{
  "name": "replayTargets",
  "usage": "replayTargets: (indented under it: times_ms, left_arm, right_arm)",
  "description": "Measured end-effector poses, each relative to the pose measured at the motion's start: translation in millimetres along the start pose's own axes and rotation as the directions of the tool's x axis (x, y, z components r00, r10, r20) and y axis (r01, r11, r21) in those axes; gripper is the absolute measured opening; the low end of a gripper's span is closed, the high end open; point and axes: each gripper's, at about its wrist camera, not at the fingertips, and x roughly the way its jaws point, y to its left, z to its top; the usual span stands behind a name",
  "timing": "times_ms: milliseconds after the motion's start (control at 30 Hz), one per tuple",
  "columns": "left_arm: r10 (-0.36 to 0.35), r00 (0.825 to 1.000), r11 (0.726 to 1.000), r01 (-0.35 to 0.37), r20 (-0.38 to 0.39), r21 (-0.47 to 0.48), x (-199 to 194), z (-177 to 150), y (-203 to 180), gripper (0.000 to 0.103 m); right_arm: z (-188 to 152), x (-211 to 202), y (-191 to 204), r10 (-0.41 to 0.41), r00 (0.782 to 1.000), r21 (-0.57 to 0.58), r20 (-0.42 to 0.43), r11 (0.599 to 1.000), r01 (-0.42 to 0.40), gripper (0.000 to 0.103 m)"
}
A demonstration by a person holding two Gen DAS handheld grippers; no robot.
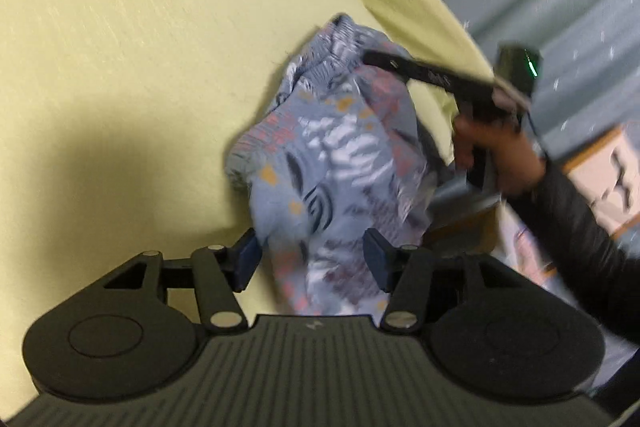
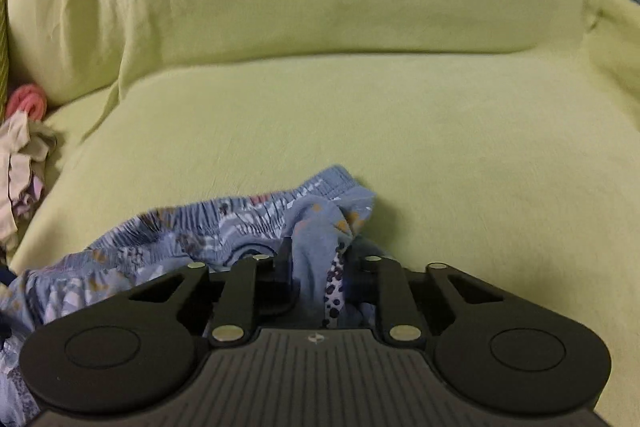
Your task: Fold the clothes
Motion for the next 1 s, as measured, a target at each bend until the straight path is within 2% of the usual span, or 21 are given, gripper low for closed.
replayTargets:
  times_ms: [100, 167, 200, 233, 267, 333, 400, 433, 467, 533, 600, 700, 733, 833, 867, 900, 933, 1000]
  left_arm:
    - [0.007, 0.998, 1.000, -0.006, 0.058, -0.023, 4.4, 8.6, 0.2, 0.051]
    - [0.032, 0.995, 0.999, -0.029, 0.100, -0.033, 7.2, 13.3, 1.2, 0.048]
    - [0.043, 0.993, 0.999, -0.039, 0.112, -0.033, 8.3, 14.5, 1.8, 0.042]
    - [0.064, 0.991, 0.998, -0.061, 0.122, -0.027, 9.7, 15.5, 1.9, 0.031]
    - [0.078, 0.990, 0.997, -0.076, 0.121, -0.019, 16.4, 15.3, 0.8, 0.025]
    - [0.084, 0.990, 0.996, -0.084, 0.117, -0.012, 18.6, 13.6, 3.1, 0.013]
    - [0.089, 0.989, 0.996, -0.089, 0.118, -0.005, 20.0, 11.3, 5.4, 0.013]
    - [0.089, 0.989, 0.996, -0.089, 0.116, -0.004, 19.6, 10.7, 6.6, 0.013]
    - [0.089, 0.989, 0.996, -0.089, 0.114, -0.004, 19.1, 10.0, 7.8, 0.013]
    - [0.082, 0.989, 0.997, -0.082, 0.119, -0.011, 15.8, 8.7, 11.4, 0.016]
    - [0.072, 0.988, 0.997, -0.066, 0.139, -0.045, 14.9, 10.2, 17.4, 0.024]
    - [0.073, 0.986, 0.996, -0.063, 0.150, -0.070, 17.2, 14.6, 21.3, 0.025]
    - [0.076, 0.986, 0.995, -0.066, 0.149, -0.072, 18.5, 15.5, 22.6, 0.023]
    - [0.086, 0.983, 0.996, -0.080, 0.164, -0.046, 21.2, 16.9, 18.6, 0.019]
    - [0.104, 0.975, 0.994, -0.111, 0.194, 0.024, 18.9, 14.6, 8.5, 0.018]
    - [0.120, 0.967, 0.985, -0.144, 0.226, 0.096, 16.4, 12.2, -2.0, 0.016]
    - [0.132, 0.957, 0.969, -0.179, 0.259, 0.167, 14.0, 9.8, -12.5, 0.016]
    - [0.106, 0.959, 0.961, -0.167, 0.264, 0.220, 9.8, 4.8, -22.8, 0.017]
  right_arm:
    - [-6.2, -20.8, 3.4, -0.021, 0.998, 0.003, 0.052, 1.000, 0.021, 0.020]
    - [-15.0, -29.0, 7.3, 0.000, 1.000, -0.028, 0.024, 1.000, 0.001, 0.024]
    - [-20.1, -31.9, 9.4, 0.014, 1.000, -0.049, -0.002, 0.999, -0.014, 0.025]
    - [-25.0, -34.6, 11.1, 0.027, 0.999, -0.067, -0.025, 0.997, -0.028, 0.031]
    - [-29.3, -36.5, 11.9, 0.034, 0.998, -0.079, -0.043, 0.996, -0.037, 0.035]
    - [-32.3, -41.5, 7.0, 0.052, 0.997, -0.060, -0.050, 0.997, -0.055, 0.036]
    - [-31.1, -46.7, -2.6, 0.070, 0.997, -0.012, -0.032, 0.997, -0.070, 0.041]
    - [-26.8, -48.5, -10.7, 0.070, 0.998, 0.032, 0.000, 0.997, -0.070, 0.049]
    - [-22.4, -50.2, -18.8, 0.068, 0.997, 0.076, 0.032, 0.995, -0.070, 0.063]
    - [-14.1, -46.1, -35.7, 0.075, 0.994, 0.144, 0.079, 0.986, -0.085, 0.078]
    - [-5.9, -35.2, -52.7, 0.089, 0.990, 0.201, 0.106, 0.974, -0.109, 0.079]
    - [3.1, 2.7, -69.6, 0.157, 0.987, 0.258, 0.040, 0.953, -0.162, 0.079]
    - [3.6, 12.3, -74.1, 0.188, 0.982, 0.270, 0.008, 0.945, -0.183, 0.078]
    - [4.1, 36.7, -75.4, 0.242, 0.969, 0.280, -0.053, 0.935, -0.218, 0.051]
    - [5.3, 38.1, -74.0, 0.242, 0.969, 0.280, -0.044, 0.934, -0.220, 0.025]
    - [6.4, 37.0, -73.7, 0.249, 0.968, 0.293, -0.030, 0.928, -0.230, 0.014]
    - [7.2, 34.3, -72.8, 0.252, 0.968, 0.301, -0.011, 0.924, -0.237, 0.012]
    - [9.1, 15.0, -64.9, 0.230, 0.971, 0.271, 0.068, 0.932, -0.239, 0.011]
